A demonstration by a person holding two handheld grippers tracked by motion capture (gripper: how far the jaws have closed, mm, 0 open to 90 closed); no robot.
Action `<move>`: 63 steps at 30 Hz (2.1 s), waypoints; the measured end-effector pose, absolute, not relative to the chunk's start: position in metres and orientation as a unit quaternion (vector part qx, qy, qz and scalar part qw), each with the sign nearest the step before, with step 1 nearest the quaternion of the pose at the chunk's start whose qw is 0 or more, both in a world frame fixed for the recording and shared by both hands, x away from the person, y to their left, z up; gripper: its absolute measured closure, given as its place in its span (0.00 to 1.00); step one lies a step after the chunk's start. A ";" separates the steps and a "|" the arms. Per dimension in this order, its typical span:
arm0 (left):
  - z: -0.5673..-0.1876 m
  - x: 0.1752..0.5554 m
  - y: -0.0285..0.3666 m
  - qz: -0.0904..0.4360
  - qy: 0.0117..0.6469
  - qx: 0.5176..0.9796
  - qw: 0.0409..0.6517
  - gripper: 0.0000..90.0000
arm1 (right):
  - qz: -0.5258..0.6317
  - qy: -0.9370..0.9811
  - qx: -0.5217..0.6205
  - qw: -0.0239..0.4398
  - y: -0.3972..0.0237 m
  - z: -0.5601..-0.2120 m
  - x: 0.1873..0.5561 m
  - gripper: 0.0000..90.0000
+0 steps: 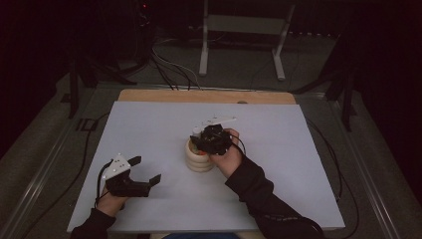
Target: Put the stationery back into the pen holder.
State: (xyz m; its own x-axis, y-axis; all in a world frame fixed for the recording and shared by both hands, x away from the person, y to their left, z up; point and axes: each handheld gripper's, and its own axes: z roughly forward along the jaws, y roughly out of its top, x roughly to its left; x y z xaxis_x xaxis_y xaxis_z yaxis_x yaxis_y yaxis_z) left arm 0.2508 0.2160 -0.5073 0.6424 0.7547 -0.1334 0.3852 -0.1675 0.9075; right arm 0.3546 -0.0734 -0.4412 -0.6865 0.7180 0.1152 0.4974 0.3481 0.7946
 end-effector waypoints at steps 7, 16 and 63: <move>-0.507 0.251 0.216 0.177 0.385 0.741 0.521 0.00 | 0.427 0.814 0.374 0.128 -0.072 -0.443 0.355 0.73; -0.507 0.251 0.217 0.179 0.385 0.740 0.521 0.00 | 0.423 0.815 0.371 0.140 -0.071 -0.441 0.354 0.70; -0.502 0.248 0.218 0.179 0.373 0.739 0.531 0.00 | 0.479 0.809 0.323 0.107 -0.124 -0.418 0.343 0.00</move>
